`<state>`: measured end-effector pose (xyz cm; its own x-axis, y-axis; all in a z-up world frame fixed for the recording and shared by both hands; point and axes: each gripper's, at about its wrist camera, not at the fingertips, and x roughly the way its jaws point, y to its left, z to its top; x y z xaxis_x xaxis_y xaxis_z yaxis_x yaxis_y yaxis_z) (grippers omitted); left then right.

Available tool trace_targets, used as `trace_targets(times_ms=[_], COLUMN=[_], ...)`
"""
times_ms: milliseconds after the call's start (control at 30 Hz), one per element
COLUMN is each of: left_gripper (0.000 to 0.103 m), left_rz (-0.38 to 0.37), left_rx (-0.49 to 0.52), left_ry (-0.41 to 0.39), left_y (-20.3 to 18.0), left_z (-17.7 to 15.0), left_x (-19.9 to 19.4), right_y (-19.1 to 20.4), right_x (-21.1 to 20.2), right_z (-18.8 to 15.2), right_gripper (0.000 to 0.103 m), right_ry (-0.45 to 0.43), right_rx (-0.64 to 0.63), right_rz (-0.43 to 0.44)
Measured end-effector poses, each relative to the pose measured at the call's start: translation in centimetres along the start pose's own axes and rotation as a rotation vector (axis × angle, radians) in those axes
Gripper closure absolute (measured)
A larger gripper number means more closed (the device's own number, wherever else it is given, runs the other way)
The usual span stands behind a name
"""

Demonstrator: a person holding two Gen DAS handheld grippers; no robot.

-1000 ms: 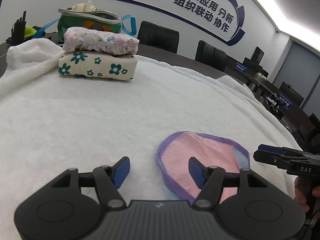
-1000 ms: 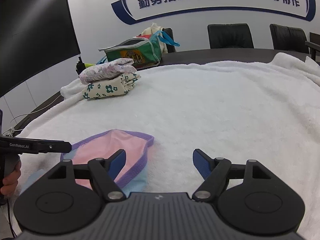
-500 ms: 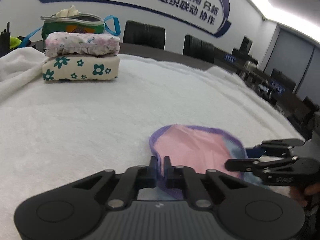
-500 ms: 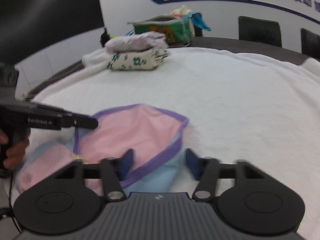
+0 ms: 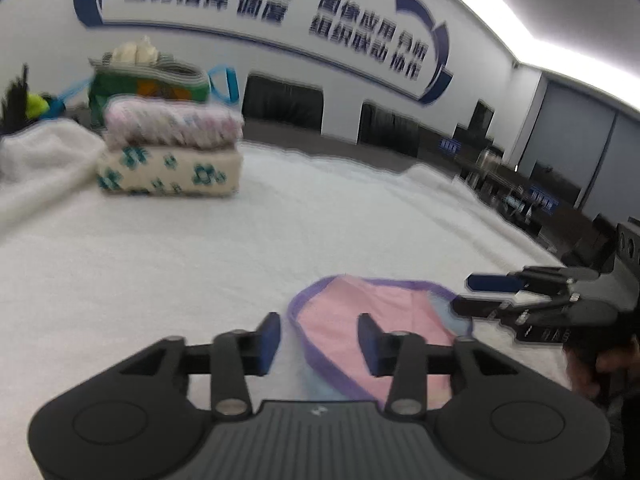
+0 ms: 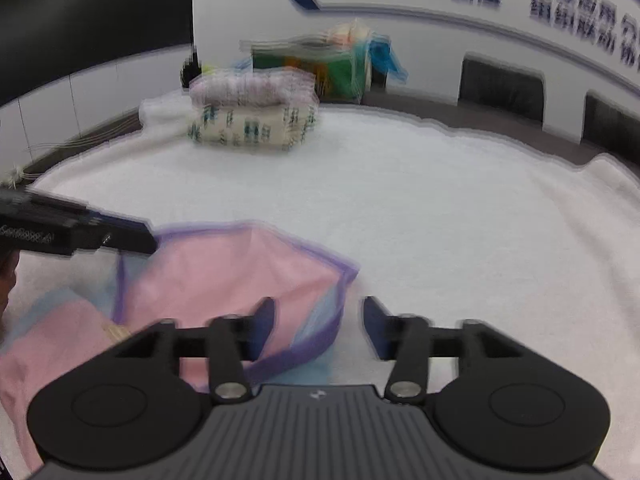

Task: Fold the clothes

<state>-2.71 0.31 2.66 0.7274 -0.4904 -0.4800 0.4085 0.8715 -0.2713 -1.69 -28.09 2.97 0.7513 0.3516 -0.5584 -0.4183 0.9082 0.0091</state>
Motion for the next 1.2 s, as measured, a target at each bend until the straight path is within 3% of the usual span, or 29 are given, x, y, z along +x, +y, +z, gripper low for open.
trace_targets(times_ms=[100, 200, 400, 500, 533, 600, 767, 833, 933, 1067, 1133, 1200], left_gripper=[0.052, 0.043, 0.041, 0.040, 0.037, 0.037, 0.037, 0.037, 0.036, 0.031, 0.031, 0.031], left_rz=[-0.075, -0.180, -0.238, -0.275, -0.280, -0.264, -0.222, -0.212, -0.243, -0.256, -0.226, -0.164], left_rx=[0.033, 0.055, 0.221, 0.265, 0.276, 0.287, 0.313, 0.317, 0.364, 0.454, 0.373, 0.259], left_ry=[-0.037, -0.049, -0.087, -0.045, -0.033, -0.019, 0.011, -0.015, -0.059, -0.040, 0.011, 0.071], left_y=[0.1, -0.2, -2.7, -3.0, -3.1, -3.2, -3.2, -2.9, -2.8, -3.8, -3.3, -2.4], left_z=[-1.2, -2.5, -4.4, -5.2, -5.5, -5.7, -6.2, -6.2, -6.1, -4.2, -1.8, 1.1], left_x=[-3.8, -5.8, -6.3, -6.0, -5.9, -5.7, -5.4, -6.3, -7.8, -7.0, -5.2, -2.4], right_y=[-0.2, 1.1, 5.7, 7.3, 7.7, 8.4, 9.2, 9.3, 9.0, 7.6, 6.0, 3.7], right_x=[-3.8, -7.1, -8.2, -8.3, -8.5, -8.9, -8.5, -8.1, -8.4, -9.2, -8.7, -7.1], right_z=[-0.1, -1.5, -3.6, -4.1, -4.2, -4.3, -4.2, -4.2, -4.3, -4.3, -3.4, -1.9], right_gripper=[0.050, 0.044, 0.043, 0.040, 0.035, 0.028, 0.028, 0.028, 0.028, 0.026, 0.025, 0.025], right_ry=[-0.115, -0.174, -0.067, -0.009, -0.001, 0.014, 0.025, 0.026, 0.016, -0.012, -0.043, -0.056], right_rx=[-0.018, -0.135, -0.330, -0.389, -0.400, -0.420, -0.476, -0.497, -0.514, -0.520, -0.454, -0.301], right_rz=[0.031, 0.128, 0.241, 0.277, 0.281, 0.284, 0.265, 0.264, 0.265, 0.273, 0.225, 0.138])
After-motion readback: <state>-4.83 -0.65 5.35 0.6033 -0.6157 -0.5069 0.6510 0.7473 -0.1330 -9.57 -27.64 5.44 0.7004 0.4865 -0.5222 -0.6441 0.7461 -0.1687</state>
